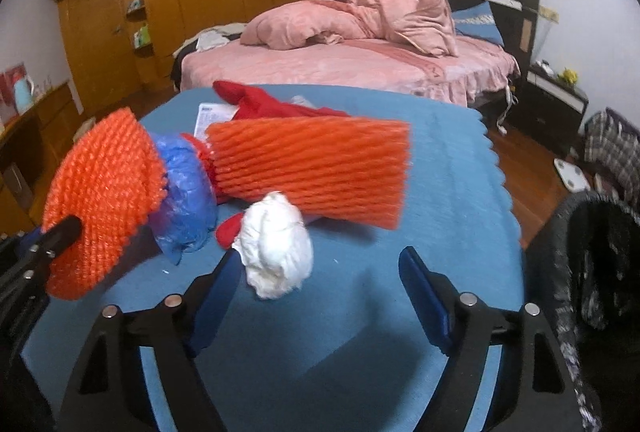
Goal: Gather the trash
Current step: 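Carry the orange net with the left tool while the right tool grasps white tissue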
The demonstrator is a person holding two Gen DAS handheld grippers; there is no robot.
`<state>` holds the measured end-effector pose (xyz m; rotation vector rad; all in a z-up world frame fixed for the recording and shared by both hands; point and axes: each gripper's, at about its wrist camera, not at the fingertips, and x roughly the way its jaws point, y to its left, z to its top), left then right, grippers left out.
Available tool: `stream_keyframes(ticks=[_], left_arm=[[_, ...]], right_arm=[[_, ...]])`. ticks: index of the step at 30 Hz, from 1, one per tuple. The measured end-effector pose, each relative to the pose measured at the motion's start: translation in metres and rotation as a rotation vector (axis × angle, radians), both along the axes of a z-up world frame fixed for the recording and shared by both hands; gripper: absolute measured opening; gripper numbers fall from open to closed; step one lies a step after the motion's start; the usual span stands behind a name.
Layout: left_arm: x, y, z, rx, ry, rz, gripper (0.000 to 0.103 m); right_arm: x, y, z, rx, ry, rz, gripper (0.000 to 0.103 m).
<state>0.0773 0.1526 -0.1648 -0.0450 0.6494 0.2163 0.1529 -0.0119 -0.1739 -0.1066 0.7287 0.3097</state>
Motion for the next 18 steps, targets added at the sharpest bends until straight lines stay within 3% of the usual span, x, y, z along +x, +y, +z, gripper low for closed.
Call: stream_keyframes(ticks=[2, 4, 6, 8, 18], left_arm=[[-0.002, 0.001, -0.002, -0.002, 0.001, 0.001, 0.015], [0.000, 0.002, -0.003, -0.005, 0.003, 0.002, 0.015], [0.001, 0.002, -0.003, -0.006, 0.005, 0.002, 0.015], [0.001, 0.003, -0.003, -0.004, 0.006, 0.000, 0.015], [-0.002, -0.001, 0.005, 0.002, -0.005, -0.011, 0.015]], right_arm=[[0.007, 0.009, -0.009, -0.026, 0.057, 0.035, 0.060], [0.011, 0.014, -0.015, -0.032, 0.093, 0.054, 0.054], [0.011, 0.014, -0.015, -0.024, 0.099, 0.073, 0.036], [0.009, 0.016, -0.014, -0.028, 0.090, 0.096, 0.027], [-0.006, 0.003, 0.008, 0.060, 0.060, 0.097, 0.023]])
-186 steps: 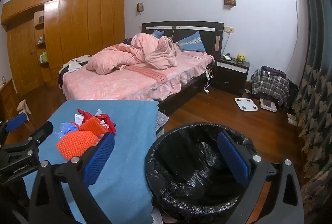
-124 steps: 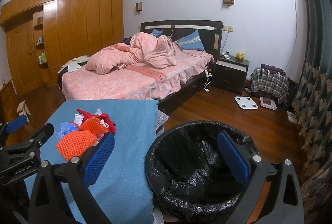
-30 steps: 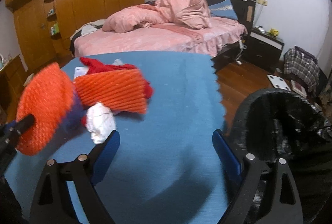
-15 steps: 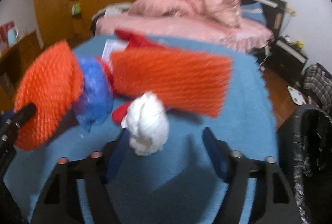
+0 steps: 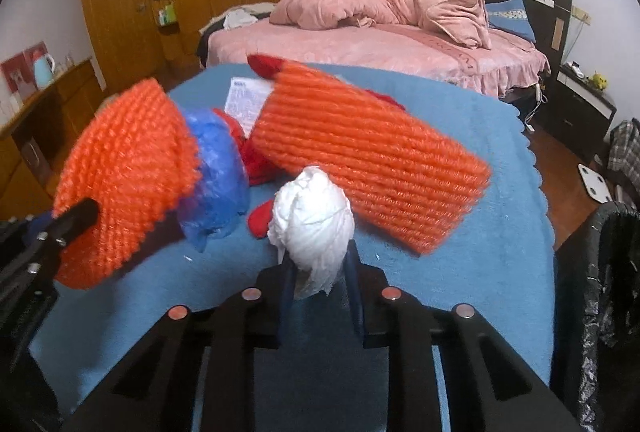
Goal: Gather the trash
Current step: 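Carry the orange net with the left tool while the right tool grasps white tissue, then drop the orange net and tissue into the trash bin, opening both tools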
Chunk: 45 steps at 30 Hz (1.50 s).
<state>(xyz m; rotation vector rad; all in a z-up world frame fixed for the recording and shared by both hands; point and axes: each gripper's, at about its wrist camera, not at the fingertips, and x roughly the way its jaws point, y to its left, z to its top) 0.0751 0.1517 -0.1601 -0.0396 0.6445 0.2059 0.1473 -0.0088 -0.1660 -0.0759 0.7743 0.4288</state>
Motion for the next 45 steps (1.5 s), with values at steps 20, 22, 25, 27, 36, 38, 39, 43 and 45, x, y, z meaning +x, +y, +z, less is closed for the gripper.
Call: stream_keyframes(ticks=[20, 22, 25, 27, 36, 38, 39, 43, 45], left_arm=[[0.010, -0.128, 0.044, -0.042, -0.065, -0.313, 0.015], [0.015, -0.153, 0.044, -0.054, -0.061, -0.374, 0.015], [0.022, -0.186, 0.043, -0.069, -0.052, -0.456, 0.015], [0.028, -0.209, 0.042, -0.080, -0.045, -0.509, 0.015], [0.049, -0.297, 0.038, -0.164, -0.011, -0.708, 0.035], [0.055, -0.305, 0.034, -0.191, -0.001, -0.726, 0.060], [0.057, -0.306, 0.032, -0.204, 0.004, -0.726, 0.062], [0.055, -0.293, 0.027, -0.181, 0.006, -0.692, 0.069], [0.054, -0.275, 0.027, -0.163, -0.001, -0.654, 0.074]], right_arm=[[-0.037, -0.178, 0.067, 0.104, -0.106, -0.303, 0.023], [-0.037, -0.200, 0.068, 0.093, -0.111, -0.351, 0.023], [-0.041, -0.238, 0.065, 0.075, -0.112, -0.432, 0.023], [-0.044, -0.261, 0.062, 0.067, -0.108, -0.483, 0.023], [-0.067, -0.345, 0.052, 0.022, -0.111, -0.697, 0.036], [-0.072, -0.359, 0.051, 0.014, -0.115, -0.742, 0.050], [-0.073, -0.364, 0.051, 0.011, -0.119, -0.759, 0.056], [-0.075, -0.364, 0.052, 0.000, -0.144, -0.767, 0.085], [-0.072, -0.354, 0.053, 0.008, -0.153, -0.737, 0.094]])
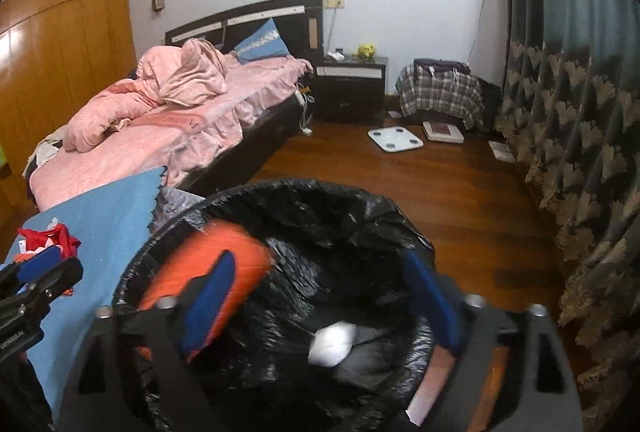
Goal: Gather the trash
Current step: 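Drop the orange net and tissue into the trash bin, opening both tools, then grasp the blue plastic bag with the left tool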
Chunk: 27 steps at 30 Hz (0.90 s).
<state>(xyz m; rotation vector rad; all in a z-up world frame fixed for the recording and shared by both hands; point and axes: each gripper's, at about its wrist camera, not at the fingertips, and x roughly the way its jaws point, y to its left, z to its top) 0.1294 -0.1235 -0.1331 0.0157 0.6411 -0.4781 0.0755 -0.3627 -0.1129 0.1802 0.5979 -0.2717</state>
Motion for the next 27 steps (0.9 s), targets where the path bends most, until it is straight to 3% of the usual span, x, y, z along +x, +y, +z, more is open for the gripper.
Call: stream_keyframes(ticks=[5, 13, 18, 27], left_arm=[[-0.007, 0.055, 0.001, 0.050, -0.037, 0.130, 0.084], [-0.023, 0.150, 0.003, 0.175, -0.108, 0.385, 0.085], [-0.020, 0.198, -0.004, 0.201, -0.084, 0.508, 0.084], [0.009, 0.241, -0.024, 0.196, -0.041, 0.590, 0.079]], right_arm=[[0.011, 0.046, 0.004, 0.029, -0.012, 0.108, 0.097], [0.042, 0.152, 0.003, 0.069, -0.030, 0.323, 0.097], [0.060, 0.205, -0.006, 0.064, -0.028, 0.409, 0.097], [0.079, 0.251, -0.024, 0.013, 0.013, 0.478, 0.097]])
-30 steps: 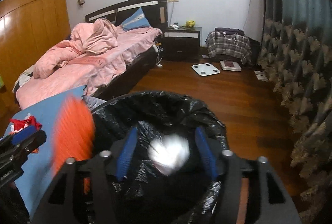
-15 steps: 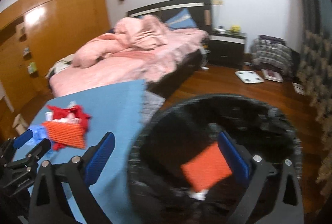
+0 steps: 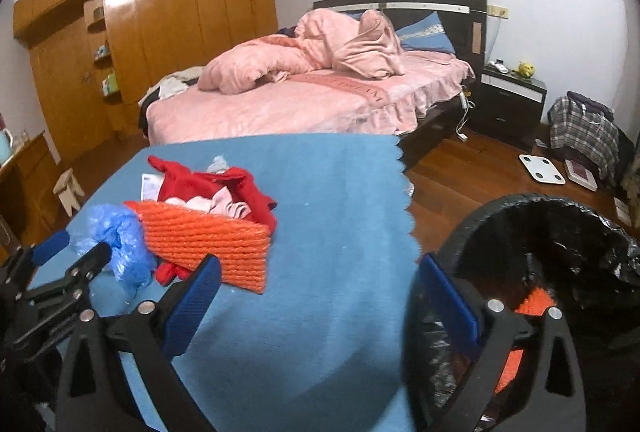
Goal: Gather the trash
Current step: 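Grasp the blue plastic bag with the left tool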
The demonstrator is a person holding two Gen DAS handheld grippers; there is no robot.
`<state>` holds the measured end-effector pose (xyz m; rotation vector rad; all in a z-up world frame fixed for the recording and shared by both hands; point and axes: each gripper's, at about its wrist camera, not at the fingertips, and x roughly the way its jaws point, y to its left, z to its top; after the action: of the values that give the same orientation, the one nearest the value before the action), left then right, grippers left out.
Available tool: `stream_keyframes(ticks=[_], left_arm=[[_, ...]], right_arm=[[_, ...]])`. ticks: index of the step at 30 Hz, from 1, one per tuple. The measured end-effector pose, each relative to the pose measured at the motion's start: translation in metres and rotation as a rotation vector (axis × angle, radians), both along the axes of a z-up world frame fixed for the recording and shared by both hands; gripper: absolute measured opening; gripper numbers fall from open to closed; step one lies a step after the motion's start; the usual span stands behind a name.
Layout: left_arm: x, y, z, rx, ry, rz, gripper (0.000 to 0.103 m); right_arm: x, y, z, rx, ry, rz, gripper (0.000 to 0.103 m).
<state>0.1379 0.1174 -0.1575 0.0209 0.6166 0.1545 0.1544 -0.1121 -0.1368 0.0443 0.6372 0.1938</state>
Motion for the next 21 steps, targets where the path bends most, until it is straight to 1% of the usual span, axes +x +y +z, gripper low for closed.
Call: stream_keyframes(ticks=[3, 5, 7, 8, 10, 12, 15, 18, 21], left_arm=[[0.012, 0.003, -0.007, -0.008, 0.013, 0.009, 0.077], [0.018, 0.004, -0.014, -0.009, 0.034, 0.004, 0.067], [0.026, 0.006, -0.021, -0.012, 0.071, -0.002, 0.050], [0.029, 0.006, -0.023, -0.011, 0.088, -0.003, 0.046], [0.026, 0.004, -0.024, -0.001, 0.081, -0.006, 0.034], [0.022, 0.000, -0.023, 0.021, 0.062, -0.017, 0.029], [0.015, -0.006, -0.018, 0.050, 0.021, -0.019, 0.026], [0.003, -0.004, -0.010, 0.010, -0.014, -0.016, 0.025], [-0.011, -0.004, -0.003, -0.003, -0.031, -0.018, 0.025]], right_arm=[[0.005, 0.002, -0.007, -0.015, 0.016, 0.001, 0.097], [0.007, 0.002, -0.011, -0.019, 0.026, 0.000, 0.097], [0.009, 0.004, -0.017, -0.028, 0.038, 0.000, 0.097], [0.010, 0.004, -0.020, -0.031, 0.045, 0.000, 0.097], [0.012, 0.006, -0.024, -0.036, 0.052, 0.000, 0.097], [0.013, 0.008, -0.029, -0.041, 0.060, 0.001, 0.097], [0.012, 0.013, -0.034, -0.054, 0.065, 0.009, 0.097], [0.011, 0.014, -0.034, -0.056, 0.062, 0.017, 0.097], [0.011, 0.013, -0.032, -0.049, 0.056, 0.016, 0.097]])
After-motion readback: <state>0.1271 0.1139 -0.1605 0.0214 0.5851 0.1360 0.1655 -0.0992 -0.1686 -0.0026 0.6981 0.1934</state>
